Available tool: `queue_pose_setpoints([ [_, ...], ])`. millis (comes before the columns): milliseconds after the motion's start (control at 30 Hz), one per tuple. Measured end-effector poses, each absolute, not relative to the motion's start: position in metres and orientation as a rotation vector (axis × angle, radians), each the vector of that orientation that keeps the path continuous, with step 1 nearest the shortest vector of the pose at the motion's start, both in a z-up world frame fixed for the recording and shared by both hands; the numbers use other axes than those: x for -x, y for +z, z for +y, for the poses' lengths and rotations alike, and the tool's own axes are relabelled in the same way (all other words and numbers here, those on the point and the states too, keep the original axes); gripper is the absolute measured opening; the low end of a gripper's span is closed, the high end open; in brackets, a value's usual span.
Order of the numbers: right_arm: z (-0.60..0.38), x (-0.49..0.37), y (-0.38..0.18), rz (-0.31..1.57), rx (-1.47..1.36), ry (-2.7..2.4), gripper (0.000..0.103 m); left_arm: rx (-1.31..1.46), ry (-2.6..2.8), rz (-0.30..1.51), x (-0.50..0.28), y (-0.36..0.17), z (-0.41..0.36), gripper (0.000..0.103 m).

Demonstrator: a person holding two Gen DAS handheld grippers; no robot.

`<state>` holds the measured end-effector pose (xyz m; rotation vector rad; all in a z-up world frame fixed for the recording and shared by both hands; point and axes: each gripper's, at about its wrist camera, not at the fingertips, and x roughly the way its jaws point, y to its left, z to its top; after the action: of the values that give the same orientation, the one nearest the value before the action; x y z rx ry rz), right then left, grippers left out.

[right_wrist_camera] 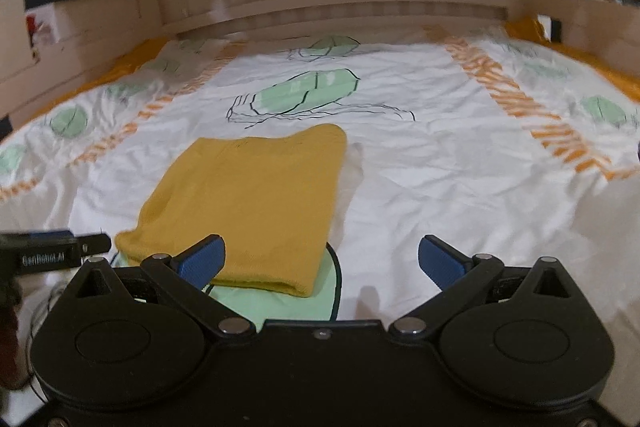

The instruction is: Fold small clothes

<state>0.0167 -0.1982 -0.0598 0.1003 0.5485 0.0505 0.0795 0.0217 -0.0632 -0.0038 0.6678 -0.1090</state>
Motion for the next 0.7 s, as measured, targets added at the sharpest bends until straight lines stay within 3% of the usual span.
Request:
queue_pose_setpoints([
  [700,-0.1999,-0.021,-0.0653,0.585,-0.147,0.025,0.102,-0.012,-0.115,0.678,-0.0792,-0.0673,0.0172,0.059],
])
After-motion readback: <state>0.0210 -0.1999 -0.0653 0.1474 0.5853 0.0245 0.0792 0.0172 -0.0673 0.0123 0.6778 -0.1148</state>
